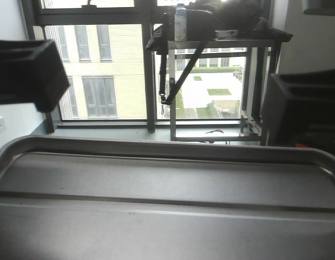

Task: Grab silver tray and stack on right shelf
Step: 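Hold the tray in both grippers while the base turns and drives, then approach the shelf holding the larger grey tray, tray held level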

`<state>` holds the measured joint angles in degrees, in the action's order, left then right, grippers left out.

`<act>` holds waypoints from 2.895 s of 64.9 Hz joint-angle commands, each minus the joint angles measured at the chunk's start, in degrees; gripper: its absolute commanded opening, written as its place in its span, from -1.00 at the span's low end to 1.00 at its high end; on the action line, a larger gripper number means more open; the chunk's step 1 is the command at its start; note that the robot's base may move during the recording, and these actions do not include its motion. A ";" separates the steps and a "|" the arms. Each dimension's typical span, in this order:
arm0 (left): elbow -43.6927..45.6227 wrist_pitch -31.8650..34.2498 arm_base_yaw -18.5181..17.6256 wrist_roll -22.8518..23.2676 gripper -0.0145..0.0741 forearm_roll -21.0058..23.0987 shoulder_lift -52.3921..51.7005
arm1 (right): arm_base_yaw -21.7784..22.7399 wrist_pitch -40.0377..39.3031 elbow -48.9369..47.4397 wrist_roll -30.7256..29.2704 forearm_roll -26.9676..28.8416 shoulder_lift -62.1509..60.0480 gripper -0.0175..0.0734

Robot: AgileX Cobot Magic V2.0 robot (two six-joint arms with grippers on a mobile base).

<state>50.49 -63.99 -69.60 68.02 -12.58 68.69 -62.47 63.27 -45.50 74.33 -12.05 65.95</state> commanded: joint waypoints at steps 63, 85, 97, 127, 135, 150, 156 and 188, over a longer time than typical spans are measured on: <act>1.16 -12.66 -0.09 0.00 -0.90 -3.10 -1.43 | 0.15 11.07 -1.25 0.08 -3.26 -1.66 -0.49; 1.16 -12.66 -0.09 0.00 -0.90 -3.10 -1.43 | 0.15 11.07 -1.25 0.08 -3.26 -2.46 -0.49; 1.16 -12.66 -0.09 0.00 -0.90 -3.10 -1.43 | 0.15 11.07 -1.25 0.08 -3.26 -3.34 -0.49; 1.16 -12.66 -0.09 0.00 -0.90 -3.10 -1.43 | 0.15 11.07 -1.25 0.08 -3.26 -3.96 -0.49; 1.16 -12.66 -0.09 0.00 -0.90 -3.10 -1.43 | 0.15 11.07 -1.25 0.08 -3.26 -3.96 -0.49; 1.16 -12.66 -0.09 0.00 -0.90 -3.10 -1.43 | 0.15 11.07 -1.25 0.08 -3.26 -3.96 -0.49; 1.16 -12.66 -0.09 0.00 -0.90 -3.10 -1.43 | 0.15 11.07 -1.25 0.08 -3.26 -3.96 -0.49; 1.16 -12.66 -0.09 0.00 -0.90 -3.10 -1.43 | 0.15 11.07 -1.25 0.08 -3.26 -3.96 -0.49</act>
<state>50.49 -63.58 -69.60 68.02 -12.68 68.69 -62.47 63.59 -45.50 74.33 -12.05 63.25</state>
